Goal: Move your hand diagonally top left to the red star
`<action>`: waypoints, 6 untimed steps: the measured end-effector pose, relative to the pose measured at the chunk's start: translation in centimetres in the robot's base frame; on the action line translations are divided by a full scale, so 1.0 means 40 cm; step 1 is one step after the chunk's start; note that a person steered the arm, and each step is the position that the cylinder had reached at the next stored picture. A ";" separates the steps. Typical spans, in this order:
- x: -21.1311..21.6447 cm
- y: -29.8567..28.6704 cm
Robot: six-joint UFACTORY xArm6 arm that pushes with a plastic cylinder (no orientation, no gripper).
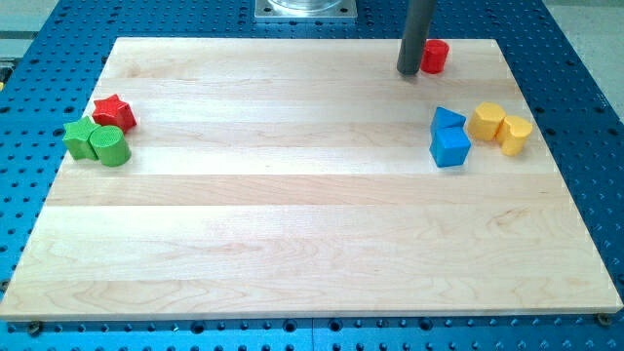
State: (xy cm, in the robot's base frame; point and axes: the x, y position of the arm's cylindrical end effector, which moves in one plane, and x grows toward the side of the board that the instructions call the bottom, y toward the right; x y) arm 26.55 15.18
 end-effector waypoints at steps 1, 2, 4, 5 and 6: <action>-0.029 0.059; -0.035 0.177; -0.032 -0.275; -0.064 -0.619; -0.076 -0.877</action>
